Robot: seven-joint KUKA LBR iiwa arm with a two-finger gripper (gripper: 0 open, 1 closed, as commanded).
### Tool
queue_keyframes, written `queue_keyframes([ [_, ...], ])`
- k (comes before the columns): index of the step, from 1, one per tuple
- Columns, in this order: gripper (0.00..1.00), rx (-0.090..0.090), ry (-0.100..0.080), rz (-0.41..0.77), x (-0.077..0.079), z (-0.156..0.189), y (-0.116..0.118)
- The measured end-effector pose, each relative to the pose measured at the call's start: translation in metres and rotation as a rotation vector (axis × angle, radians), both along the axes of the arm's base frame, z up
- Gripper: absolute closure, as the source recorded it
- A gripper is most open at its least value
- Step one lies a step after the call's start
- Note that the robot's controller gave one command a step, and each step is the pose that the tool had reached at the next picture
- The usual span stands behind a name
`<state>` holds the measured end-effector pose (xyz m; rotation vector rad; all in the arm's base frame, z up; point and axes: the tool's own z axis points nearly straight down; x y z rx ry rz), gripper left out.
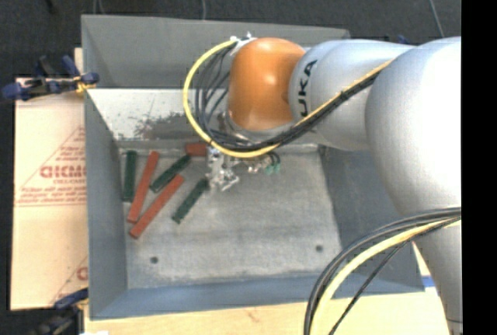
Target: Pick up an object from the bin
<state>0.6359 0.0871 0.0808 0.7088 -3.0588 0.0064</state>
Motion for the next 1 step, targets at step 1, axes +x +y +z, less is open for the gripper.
queue_keyframes([
  [1,1.00,0.001,-0.002,-0.001,0.0005,0.0001,0.0003],
])
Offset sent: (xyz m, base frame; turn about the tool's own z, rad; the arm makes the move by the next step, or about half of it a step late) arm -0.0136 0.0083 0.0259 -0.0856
